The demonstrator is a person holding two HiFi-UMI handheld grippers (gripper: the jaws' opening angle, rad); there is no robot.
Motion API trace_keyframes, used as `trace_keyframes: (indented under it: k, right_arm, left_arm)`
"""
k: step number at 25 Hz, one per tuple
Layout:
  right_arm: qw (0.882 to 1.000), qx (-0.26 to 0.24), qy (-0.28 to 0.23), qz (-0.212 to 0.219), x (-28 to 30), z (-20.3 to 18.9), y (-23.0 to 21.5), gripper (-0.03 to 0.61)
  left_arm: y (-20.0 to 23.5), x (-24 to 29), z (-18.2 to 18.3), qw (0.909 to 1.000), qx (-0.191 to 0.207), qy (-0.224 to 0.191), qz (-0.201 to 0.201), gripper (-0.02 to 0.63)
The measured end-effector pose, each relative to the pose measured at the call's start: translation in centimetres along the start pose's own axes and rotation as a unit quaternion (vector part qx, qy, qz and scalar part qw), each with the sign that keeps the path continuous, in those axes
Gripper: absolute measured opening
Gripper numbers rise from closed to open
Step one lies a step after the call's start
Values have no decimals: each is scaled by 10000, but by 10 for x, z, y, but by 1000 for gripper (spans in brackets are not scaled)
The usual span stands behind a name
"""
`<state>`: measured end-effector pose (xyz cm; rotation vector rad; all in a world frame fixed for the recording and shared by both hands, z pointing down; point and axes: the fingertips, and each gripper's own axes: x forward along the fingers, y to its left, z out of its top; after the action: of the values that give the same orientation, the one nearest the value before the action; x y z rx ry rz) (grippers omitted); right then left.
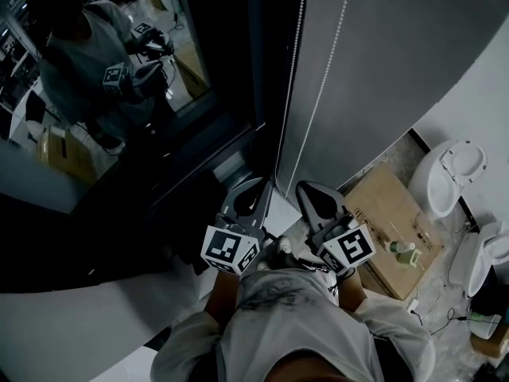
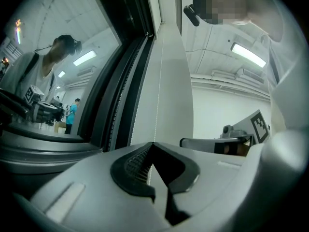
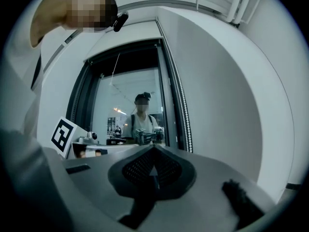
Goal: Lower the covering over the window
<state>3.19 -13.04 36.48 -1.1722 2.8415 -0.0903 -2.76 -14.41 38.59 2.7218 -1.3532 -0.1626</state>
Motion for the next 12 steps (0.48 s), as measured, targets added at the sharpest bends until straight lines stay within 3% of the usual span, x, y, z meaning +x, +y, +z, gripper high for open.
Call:
trace_keyframes:
  k: [12]
  right_arm:
    - [9998,69,11,164,15,-2,-15,17]
  left_arm:
    - [20,35,-5,9995,170,194,155,3]
